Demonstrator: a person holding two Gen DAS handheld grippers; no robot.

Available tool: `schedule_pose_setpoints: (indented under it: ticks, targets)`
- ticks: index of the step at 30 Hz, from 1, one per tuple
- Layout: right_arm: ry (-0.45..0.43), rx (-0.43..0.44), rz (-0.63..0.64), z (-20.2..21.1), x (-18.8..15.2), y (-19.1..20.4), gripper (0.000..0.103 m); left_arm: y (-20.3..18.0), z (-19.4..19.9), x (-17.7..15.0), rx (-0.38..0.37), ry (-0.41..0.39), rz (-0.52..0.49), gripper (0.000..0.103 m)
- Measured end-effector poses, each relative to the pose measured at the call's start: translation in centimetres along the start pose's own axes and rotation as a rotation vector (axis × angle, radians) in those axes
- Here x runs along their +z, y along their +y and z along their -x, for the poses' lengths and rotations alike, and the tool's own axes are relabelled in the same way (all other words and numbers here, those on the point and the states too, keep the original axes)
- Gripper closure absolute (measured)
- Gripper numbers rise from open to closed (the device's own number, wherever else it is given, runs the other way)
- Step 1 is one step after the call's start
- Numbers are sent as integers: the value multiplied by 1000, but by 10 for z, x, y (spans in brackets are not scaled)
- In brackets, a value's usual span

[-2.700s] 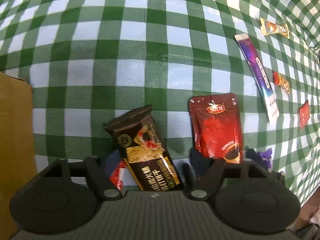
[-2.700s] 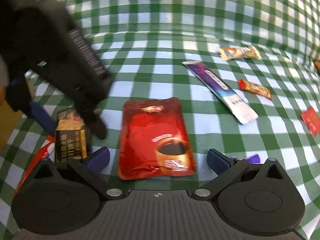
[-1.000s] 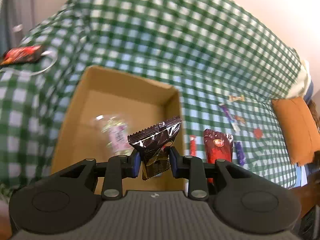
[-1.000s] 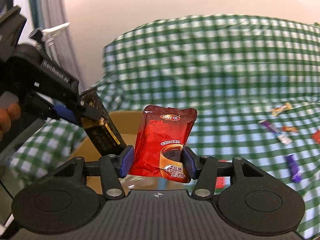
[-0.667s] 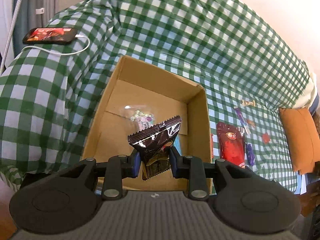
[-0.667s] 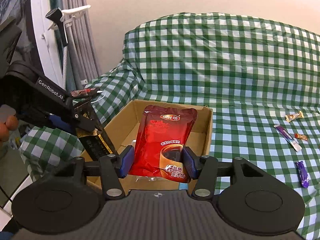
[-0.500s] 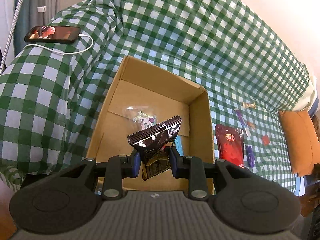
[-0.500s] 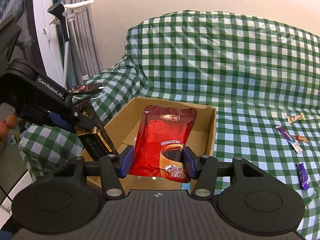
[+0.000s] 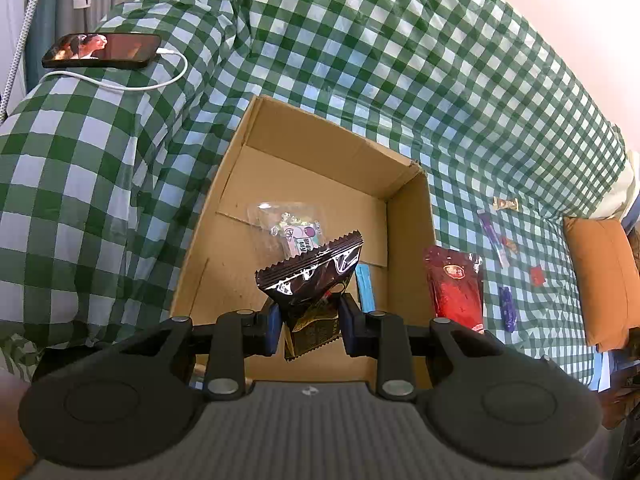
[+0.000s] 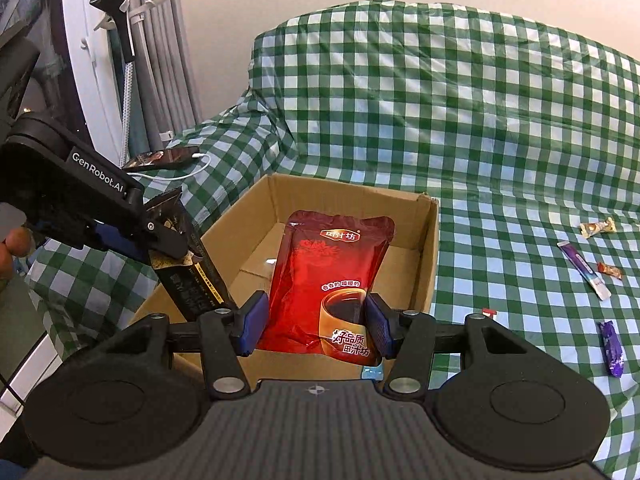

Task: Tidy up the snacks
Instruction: 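Carry the chocolate bar in the left tool while the right tool carries the red pouch over the box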

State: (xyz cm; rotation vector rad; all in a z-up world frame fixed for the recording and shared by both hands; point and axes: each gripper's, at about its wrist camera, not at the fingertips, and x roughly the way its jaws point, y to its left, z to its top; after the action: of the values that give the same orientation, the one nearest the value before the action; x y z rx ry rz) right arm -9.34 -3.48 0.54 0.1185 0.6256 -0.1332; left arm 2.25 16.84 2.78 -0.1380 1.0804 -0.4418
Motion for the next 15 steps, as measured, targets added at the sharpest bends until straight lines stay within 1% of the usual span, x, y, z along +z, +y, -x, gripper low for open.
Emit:
schedule_pose_setpoints:
  ticks: [15]
  targets:
    - [63,5,3,-26,-1,-5,47,-1,-35,5,15,50,2,70]
